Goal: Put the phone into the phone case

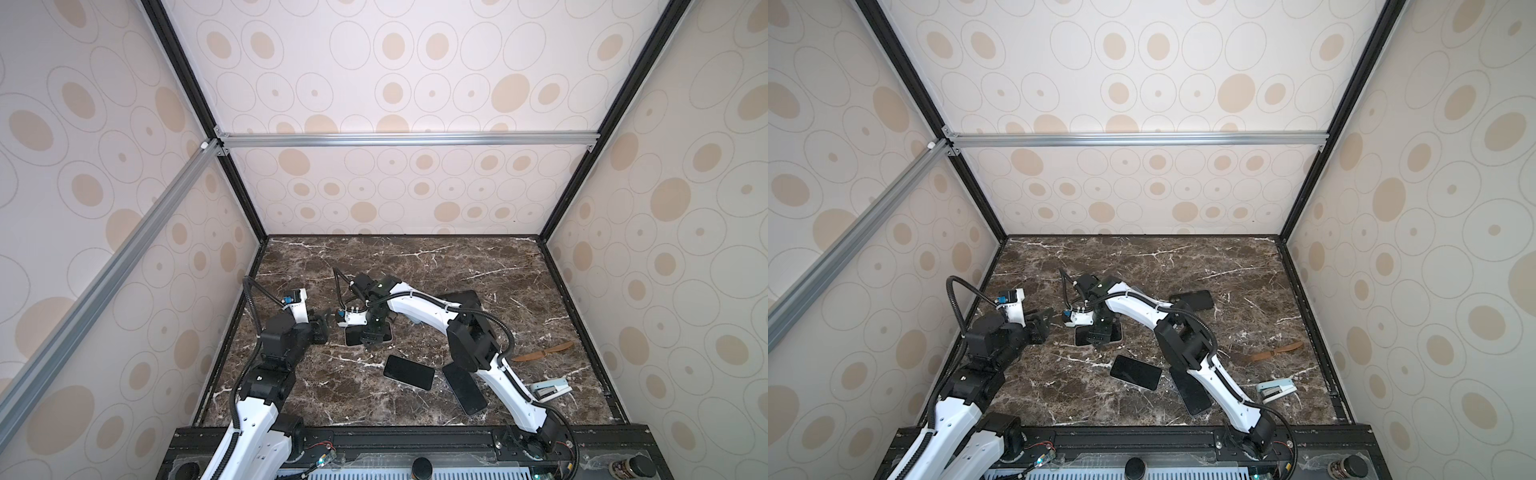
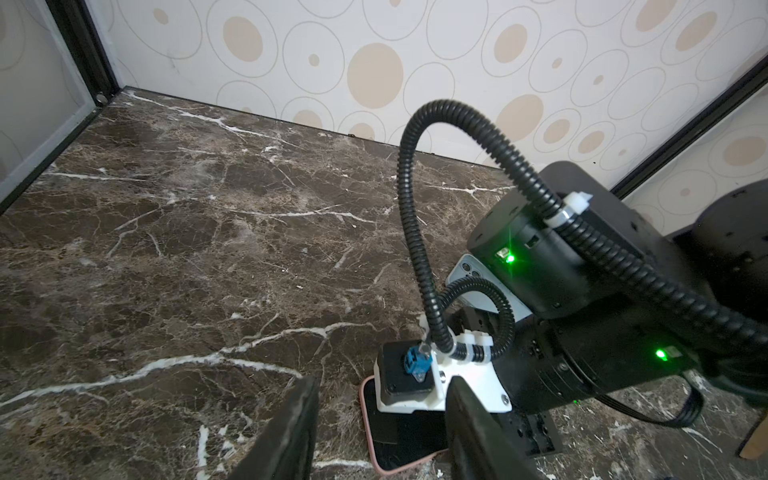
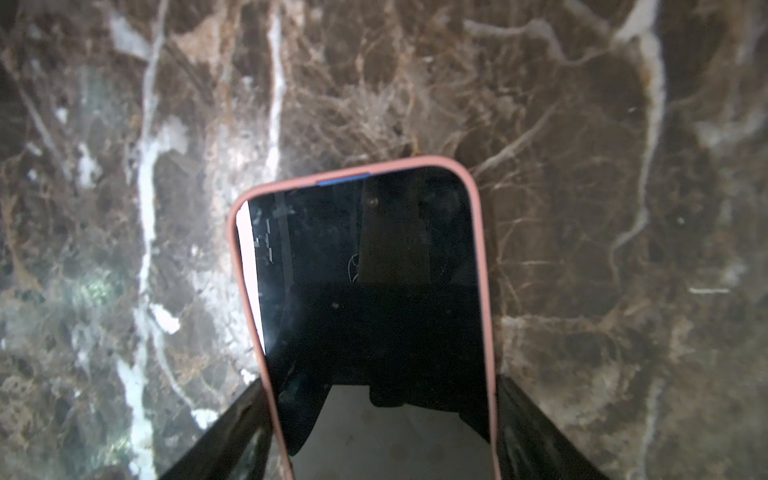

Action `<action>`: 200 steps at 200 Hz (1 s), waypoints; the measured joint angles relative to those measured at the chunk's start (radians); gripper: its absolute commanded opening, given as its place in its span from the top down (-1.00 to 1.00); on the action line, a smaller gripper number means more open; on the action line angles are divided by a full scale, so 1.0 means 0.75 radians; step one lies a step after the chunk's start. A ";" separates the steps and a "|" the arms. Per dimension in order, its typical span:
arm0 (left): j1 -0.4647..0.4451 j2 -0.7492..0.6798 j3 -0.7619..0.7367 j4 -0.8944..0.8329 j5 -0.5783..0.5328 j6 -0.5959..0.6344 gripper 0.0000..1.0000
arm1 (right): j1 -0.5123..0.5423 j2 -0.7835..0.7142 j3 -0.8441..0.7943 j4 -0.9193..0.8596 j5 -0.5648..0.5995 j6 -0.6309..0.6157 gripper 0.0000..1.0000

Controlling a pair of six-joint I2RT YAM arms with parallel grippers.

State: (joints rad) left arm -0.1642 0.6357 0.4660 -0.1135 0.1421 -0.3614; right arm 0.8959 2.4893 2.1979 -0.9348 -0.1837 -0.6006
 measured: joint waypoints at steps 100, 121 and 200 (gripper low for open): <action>0.000 -0.017 0.000 -0.003 -0.052 0.000 0.01 | -0.001 0.308 0.450 0.303 0.311 1.036 -0.28; 0.000 -0.016 0.000 -0.005 -0.061 0.000 0.01 | -0.001 0.337 0.468 0.398 0.336 1.187 -0.40; 0.000 -0.006 0.000 -0.018 -0.090 -0.001 0.01 | -0.016 0.447 0.572 0.696 0.255 1.386 -0.92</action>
State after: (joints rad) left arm -0.1642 0.6315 0.4660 -0.1268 0.0750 -0.3618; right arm 0.8837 2.8246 2.6270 -0.4126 0.0078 0.4385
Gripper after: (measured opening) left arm 0.498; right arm 0.957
